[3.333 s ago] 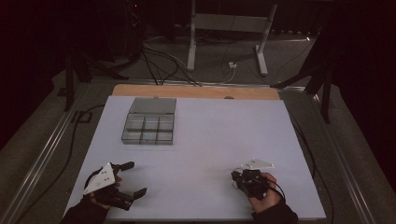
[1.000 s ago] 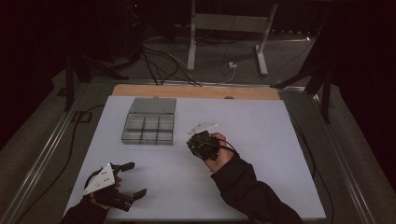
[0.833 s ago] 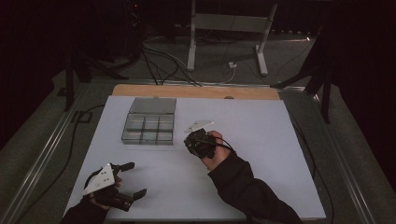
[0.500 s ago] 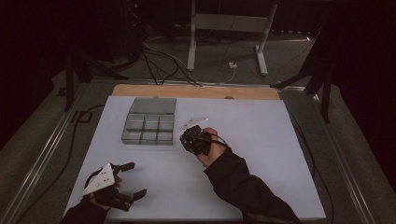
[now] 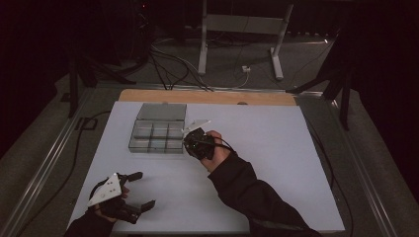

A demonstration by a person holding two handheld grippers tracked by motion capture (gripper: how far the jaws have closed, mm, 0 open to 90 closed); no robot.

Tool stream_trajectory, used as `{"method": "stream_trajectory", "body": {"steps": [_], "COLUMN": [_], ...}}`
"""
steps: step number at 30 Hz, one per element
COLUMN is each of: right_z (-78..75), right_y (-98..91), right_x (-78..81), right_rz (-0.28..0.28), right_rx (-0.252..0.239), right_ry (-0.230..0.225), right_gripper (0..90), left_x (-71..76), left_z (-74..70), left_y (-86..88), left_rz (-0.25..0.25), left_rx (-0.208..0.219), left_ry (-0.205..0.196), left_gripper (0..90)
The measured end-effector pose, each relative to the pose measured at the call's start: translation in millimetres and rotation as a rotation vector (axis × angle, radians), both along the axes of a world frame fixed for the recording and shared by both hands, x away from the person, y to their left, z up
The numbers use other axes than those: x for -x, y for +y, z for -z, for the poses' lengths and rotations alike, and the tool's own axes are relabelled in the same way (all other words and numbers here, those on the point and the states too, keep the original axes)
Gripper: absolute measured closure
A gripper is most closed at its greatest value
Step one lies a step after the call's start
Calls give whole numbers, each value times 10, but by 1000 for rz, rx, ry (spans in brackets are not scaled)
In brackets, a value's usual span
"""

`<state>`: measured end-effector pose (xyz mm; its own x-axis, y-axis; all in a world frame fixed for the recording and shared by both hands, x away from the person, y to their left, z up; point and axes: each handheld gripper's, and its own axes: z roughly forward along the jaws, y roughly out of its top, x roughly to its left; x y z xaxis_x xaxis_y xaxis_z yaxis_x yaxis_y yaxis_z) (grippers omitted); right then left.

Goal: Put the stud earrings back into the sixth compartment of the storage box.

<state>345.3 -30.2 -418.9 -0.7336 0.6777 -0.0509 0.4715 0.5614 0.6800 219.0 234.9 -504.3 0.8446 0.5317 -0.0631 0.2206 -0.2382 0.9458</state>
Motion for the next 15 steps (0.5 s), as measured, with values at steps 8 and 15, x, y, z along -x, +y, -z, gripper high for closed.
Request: {"method": "stream_trajectory", "body": {"steps": [8,15], "right_z": [20,60], "right_y": [90,164], "right_x": [-88,-180], "right_rz": [1,12], "right_rx": [11,13], "right_ry": [6,13], "right_gripper": [856,856], "left_x": [-6,-1], "left_z": [2,1], "left_y": [2,1], "left_rz": [1,0], "left_rx": [4,5], "left_ry": [1,4], "left_gripper": [4,4]}}
